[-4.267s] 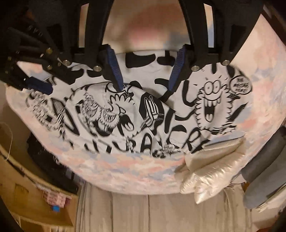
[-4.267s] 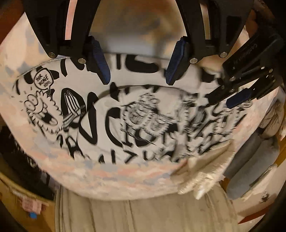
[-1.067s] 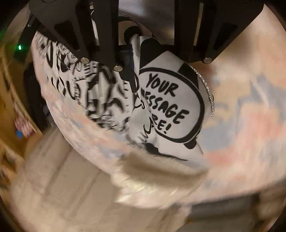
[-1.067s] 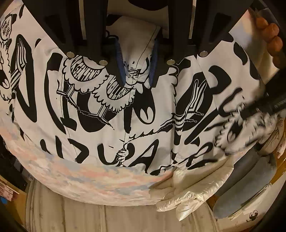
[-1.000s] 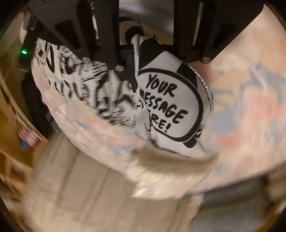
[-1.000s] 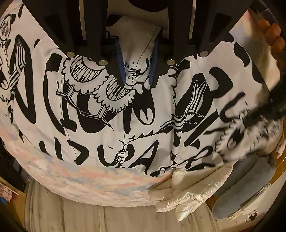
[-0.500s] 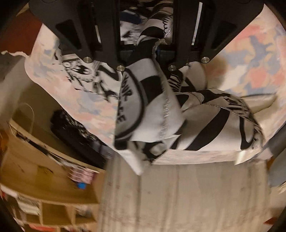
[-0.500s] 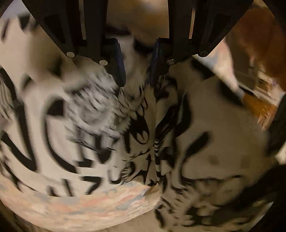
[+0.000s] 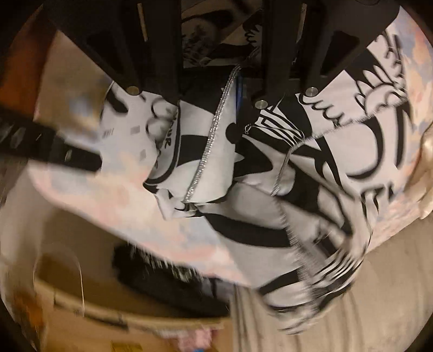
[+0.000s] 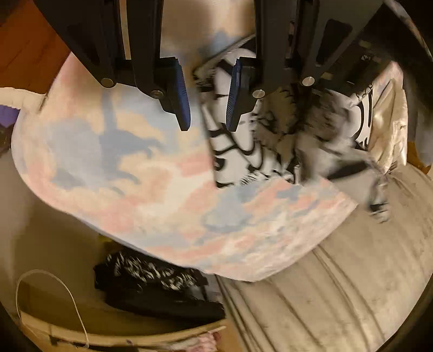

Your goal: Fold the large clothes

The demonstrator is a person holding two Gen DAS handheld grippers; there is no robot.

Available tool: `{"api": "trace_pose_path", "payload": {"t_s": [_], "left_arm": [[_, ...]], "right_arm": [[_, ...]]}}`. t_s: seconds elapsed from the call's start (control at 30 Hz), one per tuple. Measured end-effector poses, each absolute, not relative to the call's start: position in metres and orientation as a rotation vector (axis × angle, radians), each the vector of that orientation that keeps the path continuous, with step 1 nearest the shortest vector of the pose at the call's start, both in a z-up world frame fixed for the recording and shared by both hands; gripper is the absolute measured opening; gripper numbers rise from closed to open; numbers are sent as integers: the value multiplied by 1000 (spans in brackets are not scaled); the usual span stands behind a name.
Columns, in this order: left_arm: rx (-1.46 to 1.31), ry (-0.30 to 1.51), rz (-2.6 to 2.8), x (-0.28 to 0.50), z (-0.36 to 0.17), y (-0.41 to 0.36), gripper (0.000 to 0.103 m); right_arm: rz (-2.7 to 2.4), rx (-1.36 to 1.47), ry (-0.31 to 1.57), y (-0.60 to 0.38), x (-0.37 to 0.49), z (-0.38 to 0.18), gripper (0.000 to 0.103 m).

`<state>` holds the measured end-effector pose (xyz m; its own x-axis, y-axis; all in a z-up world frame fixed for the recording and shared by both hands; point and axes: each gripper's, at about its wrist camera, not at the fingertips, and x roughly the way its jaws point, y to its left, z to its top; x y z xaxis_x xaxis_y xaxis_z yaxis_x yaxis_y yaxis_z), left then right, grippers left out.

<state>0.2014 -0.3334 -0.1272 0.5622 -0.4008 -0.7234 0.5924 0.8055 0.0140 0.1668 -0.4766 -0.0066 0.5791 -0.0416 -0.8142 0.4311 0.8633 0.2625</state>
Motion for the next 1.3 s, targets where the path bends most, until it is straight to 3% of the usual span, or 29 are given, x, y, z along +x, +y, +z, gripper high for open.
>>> {"api": "trace_pose_path", "payload": {"t_s": [0.13, 0.47, 0.6, 0.67, 0.93, 0.97, 1.0, 1.03, 1.1, 1.2, 1.3], "left_arm": [[381, 728, -614, 179, -146, -353, 11], [370, 786, -655, 186, -142, -346, 14], [363, 804, -666, 184, -134, -337, 16], [384, 810, -655, 188, -130, -338, 17], [412, 782, -625, 179, -121, -355, 19], [398, 782, -631, 178, -117, -353, 23], [384, 785, -648, 177, -116, -351, 35], [351, 789, -687, 175, -110, -347, 54], [328, 738, -721, 162, -97, -339, 68], [368, 633, -733, 144, -78, -335, 70], [364, 640, -741, 140, -66, -327, 70]], "right_arm": [[-299, 485, 953, -476, 170, -24, 27], [-266, 538, 1003, -477, 172, -40, 28], [-260, 517, 959, -472, 170, -14, 39], [-239, 535, 924, -468, 171, -3, 65], [-149, 495, 874, -455, 177, 49, 67], [-138, 495, 867, -457, 180, 54, 67], [-128, 493, 861, -459, 183, 60, 67], [-118, 489, 857, -459, 184, 66, 67], [-91, 488, 852, -461, 183, 78, 68], [-66, 494, 857, -464, 186, 83, 68], [-22, 503, 880, -461, 190, 85, 68]]}}
